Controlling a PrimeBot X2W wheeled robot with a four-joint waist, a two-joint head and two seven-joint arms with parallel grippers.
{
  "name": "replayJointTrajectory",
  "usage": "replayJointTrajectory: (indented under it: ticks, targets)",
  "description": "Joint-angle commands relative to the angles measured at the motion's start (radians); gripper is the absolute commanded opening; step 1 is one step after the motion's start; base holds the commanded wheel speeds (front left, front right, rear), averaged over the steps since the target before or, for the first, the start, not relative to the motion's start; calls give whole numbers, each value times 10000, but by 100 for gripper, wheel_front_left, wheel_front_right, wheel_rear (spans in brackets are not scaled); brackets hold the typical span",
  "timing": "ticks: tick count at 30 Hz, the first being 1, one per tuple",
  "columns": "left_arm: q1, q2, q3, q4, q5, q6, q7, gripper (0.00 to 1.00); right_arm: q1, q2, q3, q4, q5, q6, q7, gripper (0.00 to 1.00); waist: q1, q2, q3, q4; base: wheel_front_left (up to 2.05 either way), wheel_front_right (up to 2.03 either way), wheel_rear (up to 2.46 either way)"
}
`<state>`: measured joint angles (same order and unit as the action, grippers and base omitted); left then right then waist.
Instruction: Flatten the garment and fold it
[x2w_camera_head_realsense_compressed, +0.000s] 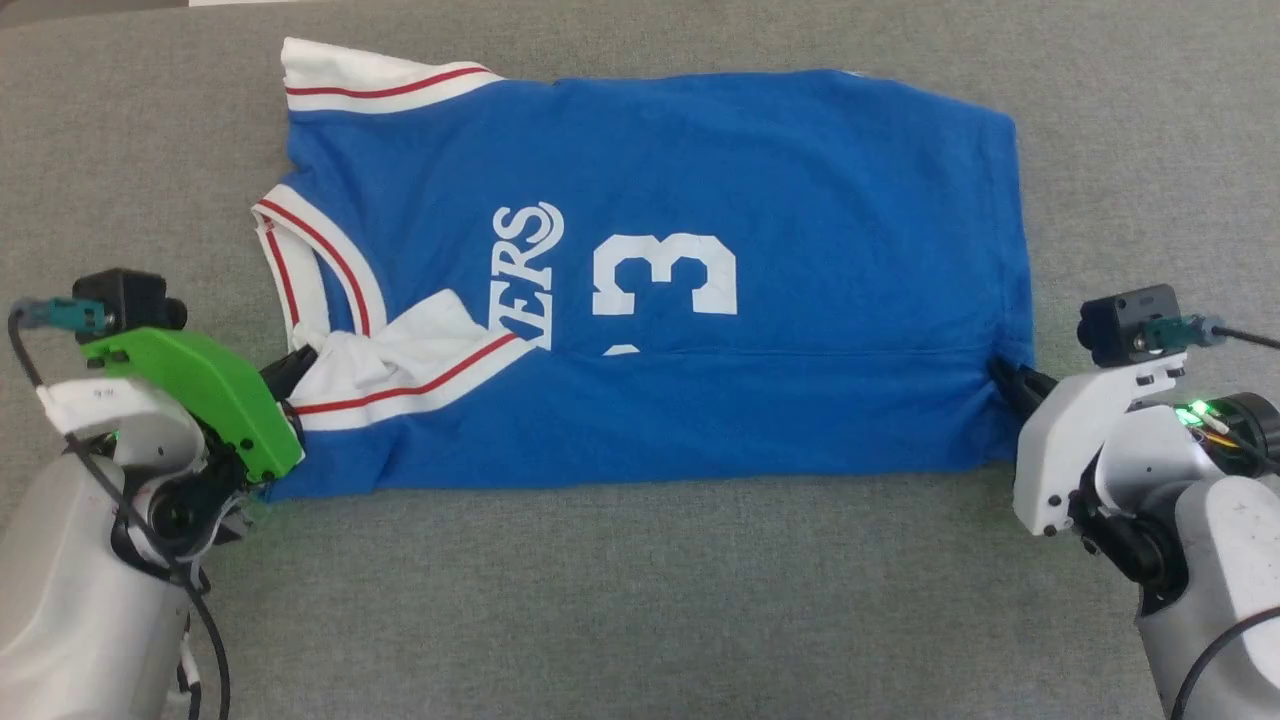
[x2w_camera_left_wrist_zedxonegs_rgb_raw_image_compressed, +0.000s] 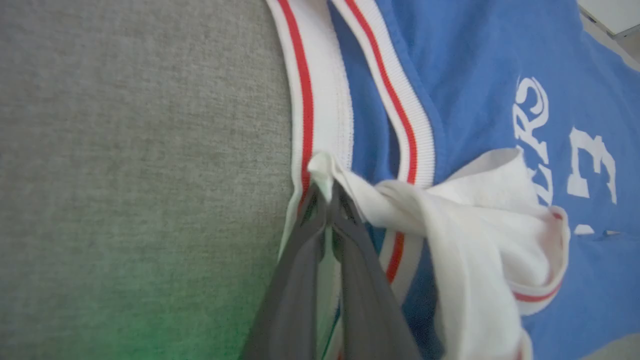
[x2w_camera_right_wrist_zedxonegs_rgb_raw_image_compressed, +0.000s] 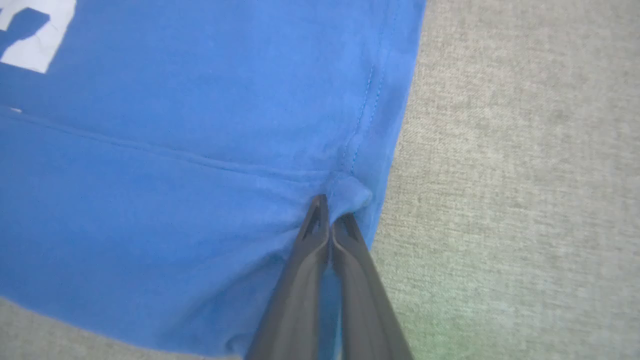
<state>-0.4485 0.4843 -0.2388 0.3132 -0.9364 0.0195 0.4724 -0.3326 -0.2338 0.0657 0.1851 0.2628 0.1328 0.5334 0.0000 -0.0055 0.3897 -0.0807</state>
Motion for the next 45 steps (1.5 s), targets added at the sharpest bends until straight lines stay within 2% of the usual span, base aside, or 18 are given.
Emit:
replayJointTrajectory:
  ticks: [1,3,5,6,7,8,9,13,17,21,23,28,33,34,45]
  targets:
    - [148,-8,-253,279,-139,230,492,0,-13,36,-54,166,72,-21,392,0,0,55,1,35,0,0,0]
    - [188,-19,-319,229,-216,372,794,0,10,106,-159,83,141,-21,772,0,0,55,-45,68,0,0,0]
    - [202,-79,-248,91,-229,456,655,0,69,160,-275,-48,184,-21,983,0,0,55,-135,106,0,0,0]
    - [193,-96,-194,13,-174,447,434,48,92,184,-338,-136,182,-21,966,0,0,55,-178,119,0,0,0]
    - [186,-117,-138,-98,-60,357,45,100,130,212,-405,-256,160,-21,845,29,0,55,-261,137,0,0,0]
    - [189,-154,-64,-196,37,275,-358,100,178,239,-457,-345,143,-21,713,82,0,55,-331,152,0,0,0]
    - [210,-205,39,-305,186,181,-933,100,258,275,-523,-449,117,-21,506,100,0,55,-435,170,0,0,0]
    - [490,-342,272,-649,995,-68,-3174,100,681,429,-830,-796,-50,-21,-698,100,0,55,-902,266,0,0,0]
    - [1071,-608,492,-964,1650,4,-5184,100,1356,663,-1069,-1069,-309,-21,-2168,100,0,55,-1439,377,0,0,0]
    - [1981,-920,456,-1419,2095,172,-6448,100,2139,1032,-1269,-1322,-554,-21,-3767,100,0,55,-1983,472,0,0,0]
    - [2485,-1052,376,-1650,2262,279,-6739,100,2539,1245,-1322,-1424,-634,-21,-4562,100,0,55,-2198,501,0,0,0]
    - [3473,-1259,191,-2003,2644,635,-7012,100,3266,1626,-1393,-1546,-850,-21,-6234,100,0,55,-2479,488,0,0,0]
    - [3944,-1268,84,-1668,3020,1303,-6920,100,3504,1793,-1388,-1503,-1107,-21,-7243,100,0,55,-2557,329,0,0,0]
    - [3887,-1416,98,-1419,2938,1545,-6738,100,3466,1823,-1330,-1420,-1136,-21,-7438,100,0,55,-2529,223,0,0,0]
    - [3012,-1337,-142,31,2550,2131,-4489,100,3248,1834,-812,-1125,-1063,-21,-7647,100,0,55,-2349,-377,0,0,0]
